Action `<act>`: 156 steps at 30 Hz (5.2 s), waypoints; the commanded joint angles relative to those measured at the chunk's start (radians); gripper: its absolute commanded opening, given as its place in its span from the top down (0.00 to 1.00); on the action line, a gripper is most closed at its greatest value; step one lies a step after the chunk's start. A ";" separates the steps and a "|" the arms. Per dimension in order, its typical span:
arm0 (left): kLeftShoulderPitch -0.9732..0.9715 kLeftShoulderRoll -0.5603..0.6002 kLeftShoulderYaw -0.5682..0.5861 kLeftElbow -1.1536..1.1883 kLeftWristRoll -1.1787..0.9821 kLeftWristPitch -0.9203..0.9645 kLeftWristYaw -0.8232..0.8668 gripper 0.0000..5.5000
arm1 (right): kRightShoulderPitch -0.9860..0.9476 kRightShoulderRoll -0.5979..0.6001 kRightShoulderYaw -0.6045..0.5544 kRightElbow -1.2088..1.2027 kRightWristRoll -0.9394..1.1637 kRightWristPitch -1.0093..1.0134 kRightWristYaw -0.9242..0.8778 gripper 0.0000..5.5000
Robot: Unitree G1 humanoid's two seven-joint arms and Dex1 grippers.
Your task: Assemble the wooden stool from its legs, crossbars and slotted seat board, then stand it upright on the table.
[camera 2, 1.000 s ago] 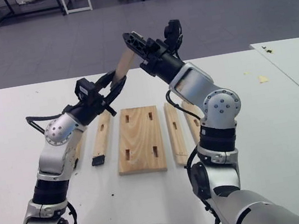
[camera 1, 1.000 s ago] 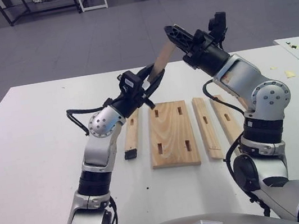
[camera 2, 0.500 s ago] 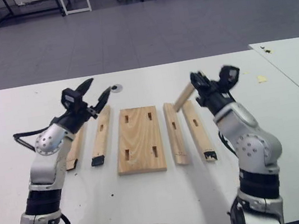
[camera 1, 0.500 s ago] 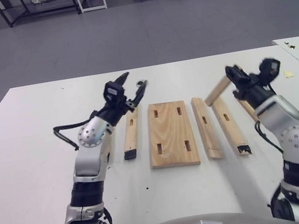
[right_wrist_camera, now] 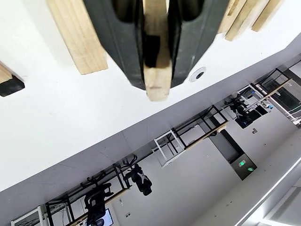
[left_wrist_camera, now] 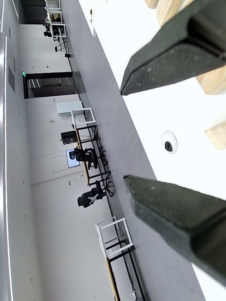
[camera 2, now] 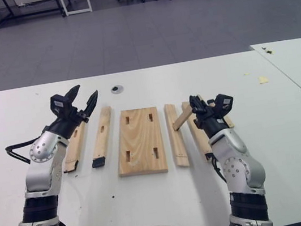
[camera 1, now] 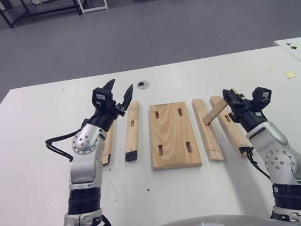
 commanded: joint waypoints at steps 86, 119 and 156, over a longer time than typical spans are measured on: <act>0.051 -0.005 -0.078 -0.001 0.053 -0.026 0.020 0.43 | 0.060 0.191 0.074 0.000 -0.192 -0.197 -0.091 0.92; 0.056 -0.018 -0.101 0.008 0.088 -0.055 0.039 0.43 | 0.051 -0.014 0.220 -0.078 -0.388 -0.166 0.065 0.76; -0.037 -0.279 0.115 -0.108 -0.754 0.599 0.185 0.43 | -0.149 -0.279 0.390 -0.309 -0.450 0.291 0.242 0.63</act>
